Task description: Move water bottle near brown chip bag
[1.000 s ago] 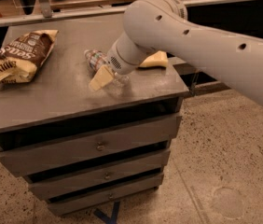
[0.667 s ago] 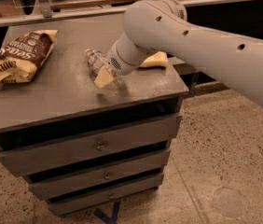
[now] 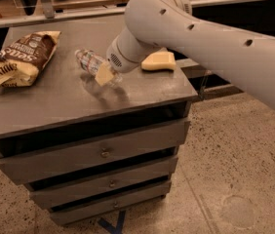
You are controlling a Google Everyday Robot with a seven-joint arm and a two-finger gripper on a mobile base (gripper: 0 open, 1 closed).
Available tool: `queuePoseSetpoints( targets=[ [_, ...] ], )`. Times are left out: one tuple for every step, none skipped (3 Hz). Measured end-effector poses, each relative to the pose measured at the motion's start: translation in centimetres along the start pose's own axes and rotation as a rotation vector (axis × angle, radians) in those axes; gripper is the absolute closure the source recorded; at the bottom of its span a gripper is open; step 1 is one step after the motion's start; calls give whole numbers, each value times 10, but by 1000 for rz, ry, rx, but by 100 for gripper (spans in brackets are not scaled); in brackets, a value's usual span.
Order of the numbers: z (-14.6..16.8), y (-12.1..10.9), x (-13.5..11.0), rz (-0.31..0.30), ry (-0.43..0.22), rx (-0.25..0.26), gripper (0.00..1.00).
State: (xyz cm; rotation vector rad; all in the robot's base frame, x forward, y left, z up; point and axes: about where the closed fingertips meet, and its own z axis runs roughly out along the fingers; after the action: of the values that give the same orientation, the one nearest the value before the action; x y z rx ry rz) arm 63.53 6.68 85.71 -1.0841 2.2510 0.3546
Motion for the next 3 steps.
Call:
queuePoseSetpoints(
  targets=[
    [-9,2,-23,45,-5,-7,100],
    [-13,5,-47,94,20,7,100],
    [-2,14,-65,131,51,7,100]
  ],
)
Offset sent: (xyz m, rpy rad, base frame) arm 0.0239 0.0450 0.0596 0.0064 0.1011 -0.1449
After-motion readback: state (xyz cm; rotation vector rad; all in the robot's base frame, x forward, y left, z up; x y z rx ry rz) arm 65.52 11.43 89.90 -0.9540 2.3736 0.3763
